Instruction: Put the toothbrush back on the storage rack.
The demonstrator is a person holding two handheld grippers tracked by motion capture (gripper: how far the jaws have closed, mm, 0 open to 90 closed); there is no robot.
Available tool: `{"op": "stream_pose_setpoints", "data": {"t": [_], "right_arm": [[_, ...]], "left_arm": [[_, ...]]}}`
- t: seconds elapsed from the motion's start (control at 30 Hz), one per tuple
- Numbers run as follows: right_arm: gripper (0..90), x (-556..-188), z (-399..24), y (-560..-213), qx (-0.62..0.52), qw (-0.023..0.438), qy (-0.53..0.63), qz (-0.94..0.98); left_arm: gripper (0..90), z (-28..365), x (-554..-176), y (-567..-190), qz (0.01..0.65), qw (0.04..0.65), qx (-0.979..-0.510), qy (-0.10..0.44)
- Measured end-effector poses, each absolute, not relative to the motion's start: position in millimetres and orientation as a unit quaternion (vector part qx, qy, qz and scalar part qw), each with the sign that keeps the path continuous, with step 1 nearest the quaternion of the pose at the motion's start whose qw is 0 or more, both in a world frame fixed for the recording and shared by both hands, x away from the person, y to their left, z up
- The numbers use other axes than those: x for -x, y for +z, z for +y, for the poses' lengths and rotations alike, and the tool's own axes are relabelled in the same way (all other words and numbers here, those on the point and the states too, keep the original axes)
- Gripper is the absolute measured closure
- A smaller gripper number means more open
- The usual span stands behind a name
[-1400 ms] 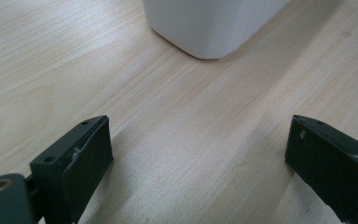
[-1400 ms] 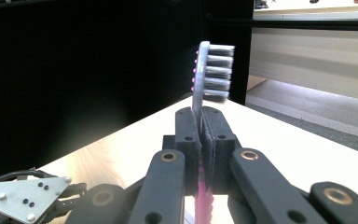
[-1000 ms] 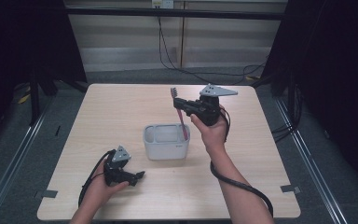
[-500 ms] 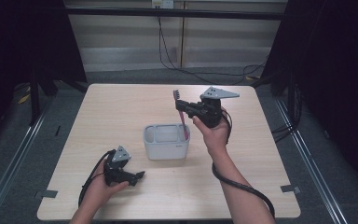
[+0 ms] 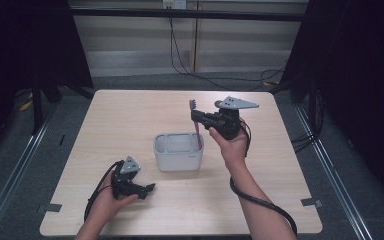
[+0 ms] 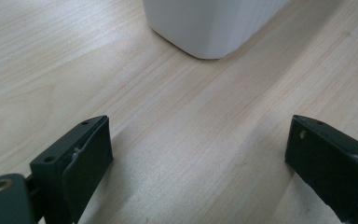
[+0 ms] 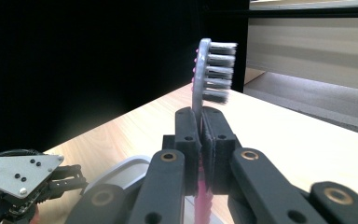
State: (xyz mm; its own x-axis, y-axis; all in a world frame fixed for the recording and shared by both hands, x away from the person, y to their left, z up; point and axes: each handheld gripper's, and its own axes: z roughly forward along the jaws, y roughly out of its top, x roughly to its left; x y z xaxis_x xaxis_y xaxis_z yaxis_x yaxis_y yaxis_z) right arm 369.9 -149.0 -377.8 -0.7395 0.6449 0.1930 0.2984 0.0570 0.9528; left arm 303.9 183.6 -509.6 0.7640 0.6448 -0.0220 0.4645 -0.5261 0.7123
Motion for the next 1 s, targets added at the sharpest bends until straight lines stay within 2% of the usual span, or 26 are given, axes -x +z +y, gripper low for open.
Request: {"op": "stream_pose_setpoints", "data": {"t": [1.0], "right_arm": [[85.9,-354,-162,-394,-0.329,0.137,0.595,0.720]], "left_arm": [[6.8,184,-304,-510,0.320,0.366,-0.865,0.122]]}}
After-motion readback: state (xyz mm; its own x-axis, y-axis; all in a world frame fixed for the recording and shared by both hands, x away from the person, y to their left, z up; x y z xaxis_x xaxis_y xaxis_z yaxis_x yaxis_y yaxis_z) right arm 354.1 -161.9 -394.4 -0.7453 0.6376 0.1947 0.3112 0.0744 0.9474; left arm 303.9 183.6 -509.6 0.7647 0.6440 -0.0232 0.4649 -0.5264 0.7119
